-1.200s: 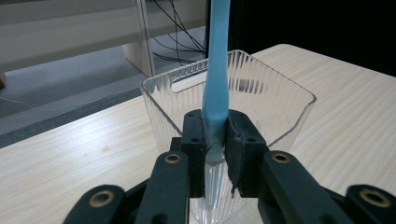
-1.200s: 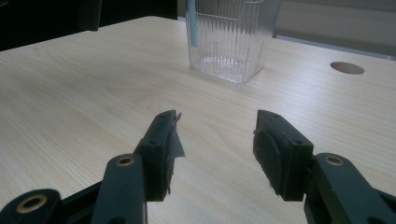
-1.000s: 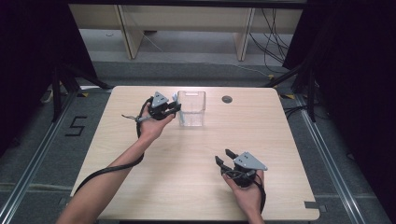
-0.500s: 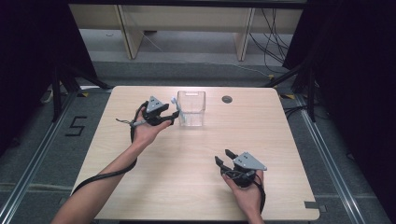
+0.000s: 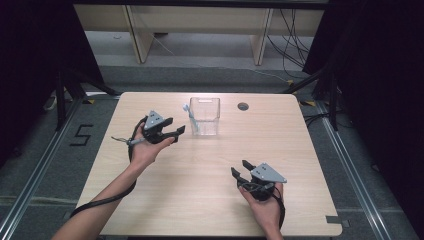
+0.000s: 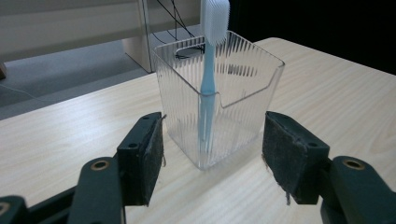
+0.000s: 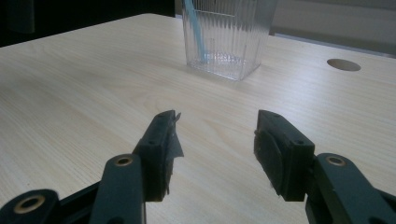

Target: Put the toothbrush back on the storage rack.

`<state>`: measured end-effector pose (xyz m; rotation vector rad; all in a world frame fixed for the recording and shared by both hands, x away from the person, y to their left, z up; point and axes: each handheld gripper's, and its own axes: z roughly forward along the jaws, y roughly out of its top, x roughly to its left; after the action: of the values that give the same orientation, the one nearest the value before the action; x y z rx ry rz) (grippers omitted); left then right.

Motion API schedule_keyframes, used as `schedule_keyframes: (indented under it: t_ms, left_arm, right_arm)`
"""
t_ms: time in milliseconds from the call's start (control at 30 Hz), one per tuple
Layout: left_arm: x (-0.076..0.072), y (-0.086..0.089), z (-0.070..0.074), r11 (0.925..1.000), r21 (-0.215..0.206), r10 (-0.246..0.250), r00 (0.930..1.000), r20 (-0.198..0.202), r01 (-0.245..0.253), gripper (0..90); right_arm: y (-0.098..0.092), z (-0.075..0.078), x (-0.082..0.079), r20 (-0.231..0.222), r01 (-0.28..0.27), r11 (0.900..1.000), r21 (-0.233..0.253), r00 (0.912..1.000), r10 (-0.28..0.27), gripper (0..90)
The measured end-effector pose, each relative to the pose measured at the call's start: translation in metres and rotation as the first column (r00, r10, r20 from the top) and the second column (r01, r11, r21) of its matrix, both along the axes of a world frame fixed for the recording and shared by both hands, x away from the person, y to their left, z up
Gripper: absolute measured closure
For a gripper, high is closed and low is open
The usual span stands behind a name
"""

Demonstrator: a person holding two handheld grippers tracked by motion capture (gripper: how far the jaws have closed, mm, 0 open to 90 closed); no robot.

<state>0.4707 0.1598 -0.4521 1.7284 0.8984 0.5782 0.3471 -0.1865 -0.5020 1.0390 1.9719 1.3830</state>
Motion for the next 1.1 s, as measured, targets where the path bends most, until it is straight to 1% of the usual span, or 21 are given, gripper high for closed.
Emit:
schedule_keyframes:
  t_ms: [33, 133, 167, 300, 367, 433, 467, 567, 633, 700, 733, 767, 800, 833, 867, 900, 933, 1000, 1033, 1067, 1100]
  left_arm:
    - [-0.003, 0.002, -0.001, 1.0, 0.003, -0.002, 1.0, 0.001, 0.002, 37.8]
    - [-0.01, 0.007, -0.003, 1.0, 0.003, 0.0, 1.0, 0.006, 0.0, 37.8]
    - [-0.013, 0.01, -0.004, 1.0, 0.005, -0.001, 1.0, 0.007, 0.001, 37.8]
    - [-0.025, 0.016, -0.007, 1.0, 0.004, -0.002, 0.9999, 0.015, 0.002, 37.7]
    - [-0.03, 0.018, -0.01, 0.9999, -0.011, 0.0, 0.9998, 0.019, 0.0, 37.7]
    - [-0.036, 0.022, -0.012, 0.9999, -0.012, 0.005, 0.9998, 0.017, -0.005, 37.7]
    - [-0.038, 0.023, -0.014, 0.9999, -0.014, 0.007, 0.9998, 0.019, -0.006, 37.7]
    - [-0.045, 0.029, -0.019, 0.9997, -0.022, 0.012, 0.9998, 0.018, -0.012, 37.6]
    - [-0.049, 0.032, -0.022, 0.9995, -0.026, 0.019, 0.9996, 0.02, -0.018, 37.6]
    - [-0.054, 0.035, -0.027, 0.9993, -0.03, 0.021, 0.9995, 0.024, -0.02, 37.6]
    - [-0.056, 0.036, -0.03, 0.9994, -0.031, 0.016, 0.9995, 0.029, -0.015, 37.6]
    - [-0.059, 0.037, -0.033, 0.9995, -0.026, 0.017, 0.9994, 0.031, -0.016, 37.6]
    - [-0.062, 0.038, -0.036, 0.9996, -0.022, 0.021, 0.9993, 0.032, -0.02, 37.6]
    - [-0.066, 0.04, -0.038, 0.9996, -0.01, 0.027, 0.9994, 0.022, -0.027, 37.6]
    - [-0.068, 0.041, -0.043, 0.9992, -0.028, 0.03, 0.9992, 0.026, -0.029, 37.6]
    - [-0.07, 0.042, -0.045, 0.9992, -0.029, 0.028, 0.9993, 0.025, -0.027, 37.5]
    - [-0.075, 0.045, -0.048, 0.9993, -0.019, 0.032, 0.9993, 0.022, -0.031, 37.5]
    - [-0.078, 0.048, -0.053, 0.9989, -0.037, 0.029, 0.999, 0.035, -0.028, 37.5]
    - [-0.081, 0.051, -0.054, 0.9992, -0.025, 0.033, 0.9989, 0.033, -0.032, 37.5]
    - [-0.083, 0.053, -0.057, 0.9989, -0.034, 0.032, 0.9988, 0.037, -0.031, 37.5]
    - [-0.085, 0.056, -0.059, 0.9987, -0.038, 0.035, 0.9987, 0.036, -0.034, 37.5]
  right_arm:
    - [0.001, -0.001, 0.0, -0.007, 0.006, 1.0, 0.016, 1.0, -0.005, 49.2]
    - [0.001, 0.0, -0.001, -0.02, 0.007, 1.0, -0.006, 0.9998, -0.007, 49.2]
    - [-0.001, -0.001, 0.002, 0.025, -0.003, 1.0, -0.03, 0.9997, 0.003, 49.2]
    - [0.0, -0.001, 0.001, 0.019, -0.002, 1.0, -0.027, 0.9998, 0.002, 49.2]
    - [0.0, -0.001, 0.001, 0.013, -0.001, 1.0, -0.023, 0.9999, 0.001, 49.1]
    - [-0.001, -0.001, 0.002, 0.03, 0.006, 1.0, -0.028, 0.9995, -0.005, 49.1]
    - [0.002, -0.001, -0.001, -0.013, 0.018, 1.0, -0.001, 0.9997, -0.018, 49.1]
    - [0.001, -0.001, -0.001, -0.009, 0.014, 1.0, -0.007, 0.9999, -0.014, 49.0]
    - [-0.001, -0.001, 0.001, 0.024, -0.001, 1.0, -0.031, 0.9997, 0.001, 49.0]
    - [0.0, -0.001, 0.0, -0.006, 0.001, 1.0, -0.013, 1.0, -0.001, 49.0]
    - [0.0, -0.001, 0.0, -0.003, 0.005, 1.0, -0.008, 1.0, -0.005, 49.0]
    - [-0.001, -0.002, 0.002, 0.021, 0.008, 1.0, -0.023, 0.9997, -0.008, 49.0]
    - [0.001, -0.001, 0.0, -0.004, 0.01, 1.0, -0.012, 0.9999, -0.01, 49.0]
    - [0.001, -0.001, 0.0, -0.005, 0.008, 1.0, -0.014, 1.0, -0.008, 49.0]
    - [0.0, -0.002, 0.001, 0.002, 0.001, 1.0, -0.019, 1.0, -0.001, 48.9]
    - [0.001, -0.002, -0.001, -0.029, 0.015, 1.0, -0.007, 0.9995, -0.015, 48.9]
    - [0.001, -0.002, -0.001, -0.023, 0.009, 1.0, -0.01, 0.9997, -0.009, 48.9]
    - [0.0, -0.002, 0.0, -0.012, -0.004, 1.0, -0.016, 0.9999, 0.003, 48.9]
    - [-0.001, -0.002, 0.001, 0.012, 0.002, 1.0, -0.029, 0.9999, -0.001, 48.9]
    - [-0.001, -0.002, 0.001, 0.01, 0.001, 1.0, -0.028, 0.9999, 0.0, 48.9]
    - [0.002, -0.003, 0.0, -0.016, 0.001, 1.0, 0.004, 0.9999, 0.0, 48.9]
